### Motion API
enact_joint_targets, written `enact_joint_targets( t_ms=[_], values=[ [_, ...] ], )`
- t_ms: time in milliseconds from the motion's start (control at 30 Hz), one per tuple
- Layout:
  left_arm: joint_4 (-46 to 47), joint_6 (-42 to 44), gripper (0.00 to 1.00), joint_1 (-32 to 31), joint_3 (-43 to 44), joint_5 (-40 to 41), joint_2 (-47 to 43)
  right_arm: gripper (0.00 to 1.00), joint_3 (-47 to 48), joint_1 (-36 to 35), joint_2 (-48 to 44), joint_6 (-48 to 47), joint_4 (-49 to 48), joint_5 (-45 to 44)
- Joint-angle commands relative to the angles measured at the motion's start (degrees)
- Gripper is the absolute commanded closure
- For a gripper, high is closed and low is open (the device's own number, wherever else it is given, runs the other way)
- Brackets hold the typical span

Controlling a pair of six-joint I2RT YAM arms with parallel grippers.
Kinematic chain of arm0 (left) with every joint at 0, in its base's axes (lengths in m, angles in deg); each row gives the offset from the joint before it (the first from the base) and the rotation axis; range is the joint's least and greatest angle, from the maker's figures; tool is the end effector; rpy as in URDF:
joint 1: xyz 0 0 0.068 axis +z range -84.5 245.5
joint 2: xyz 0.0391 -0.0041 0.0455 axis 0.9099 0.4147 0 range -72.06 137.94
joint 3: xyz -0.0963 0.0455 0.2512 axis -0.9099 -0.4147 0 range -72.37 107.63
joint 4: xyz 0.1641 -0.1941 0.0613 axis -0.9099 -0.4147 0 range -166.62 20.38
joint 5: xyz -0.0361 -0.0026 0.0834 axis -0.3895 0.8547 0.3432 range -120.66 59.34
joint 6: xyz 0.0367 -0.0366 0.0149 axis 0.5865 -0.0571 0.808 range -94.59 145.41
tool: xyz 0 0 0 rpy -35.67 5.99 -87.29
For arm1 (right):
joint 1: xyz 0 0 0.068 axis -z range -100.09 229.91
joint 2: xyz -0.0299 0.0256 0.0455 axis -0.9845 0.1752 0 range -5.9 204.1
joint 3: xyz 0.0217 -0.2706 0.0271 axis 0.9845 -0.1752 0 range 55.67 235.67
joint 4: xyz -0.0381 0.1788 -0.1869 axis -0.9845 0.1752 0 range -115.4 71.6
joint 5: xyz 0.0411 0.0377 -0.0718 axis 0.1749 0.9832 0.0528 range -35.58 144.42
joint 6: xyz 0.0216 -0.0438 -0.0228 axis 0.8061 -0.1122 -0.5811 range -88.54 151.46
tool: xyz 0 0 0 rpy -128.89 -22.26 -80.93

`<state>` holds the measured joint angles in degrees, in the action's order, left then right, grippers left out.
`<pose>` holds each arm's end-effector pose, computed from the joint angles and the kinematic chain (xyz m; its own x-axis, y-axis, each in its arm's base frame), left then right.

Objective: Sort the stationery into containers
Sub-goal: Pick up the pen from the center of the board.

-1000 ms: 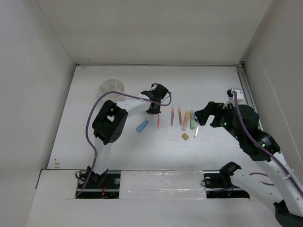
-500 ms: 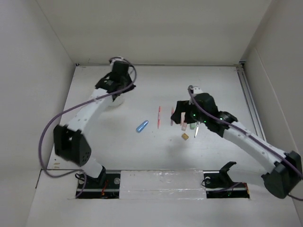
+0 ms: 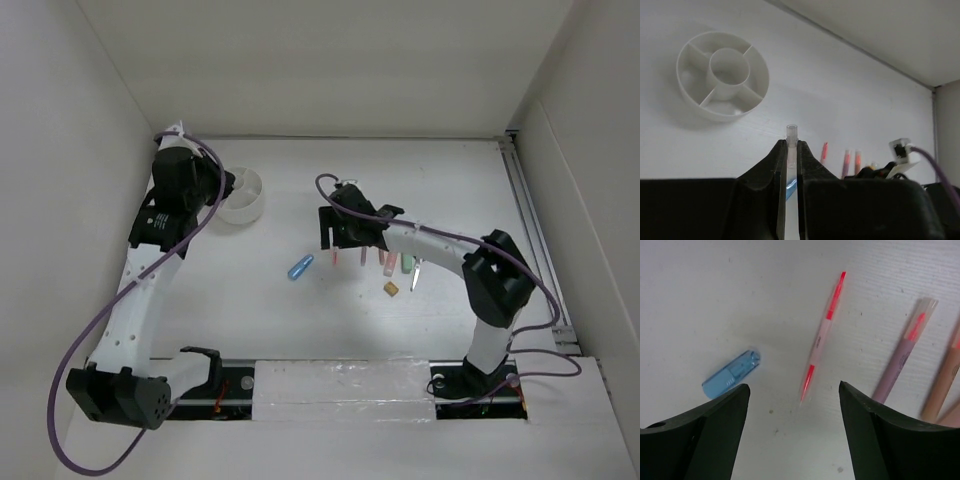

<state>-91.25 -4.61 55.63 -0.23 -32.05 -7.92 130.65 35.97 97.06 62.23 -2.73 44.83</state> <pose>0.2418 -0.0429 0.4187 -0.2983 -0.4559 -0.8385 0.0522 0.8694 -0.4913 0.2869 0.2684 0.2244 -0.7896 -0.0604 -0.6107 -0.2377 0.9476 0.2136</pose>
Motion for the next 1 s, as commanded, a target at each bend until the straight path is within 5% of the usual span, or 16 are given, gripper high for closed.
enact_joint_targets(
  t_ms=[0, 100, 367, 533, 667, 933, 967],
  values=[
    [2.5, 3.3, 1.00, 1.1, -4.3, -5.4, -1.8, 0.23, 7.3, -0.8, 4.1, 1.8, 2.7, -6.4],
    [4.5, 3.8, 1.00, 1.1, -7.0, -5.4, -4.0, 0.34, 11.4, -0.8, 8.3, 3.9, 6.4, -11.5],
    [5.7, 3.8, 1.00, 1.1, -8.8, -7.9, -5.8, 0.34, 13.5, -0.3, 14.5, 6.4, 7.4, -11.1],
    [6.2, 3.8, 1.00, 1.1, -9.3, -7.9, -6.9, 0.48, 14.2, -0.3, 16.9, 7.5, 8.0, -10.5],
    [6.2, 3.8, 1.00, 1.1, -9.3, -7.9, -8.0, 0.49, 16.6, -0.3, 19.6, 7.5, 10.7, -11.6],
    [5.7, 3.8, 1.00, 1.1, -9.8, -5.4, -10.3, 0.81, 16.3, 0.4, 20.9, 7.5, 11.2, -9.8],
    [5.7, 3.8, 1.00, 1.1, -9.8, -5.4, -10.3, 0.91, 16.9, 0.4, 21.6, 7.5, 11.9, -9.8]
  ],
)
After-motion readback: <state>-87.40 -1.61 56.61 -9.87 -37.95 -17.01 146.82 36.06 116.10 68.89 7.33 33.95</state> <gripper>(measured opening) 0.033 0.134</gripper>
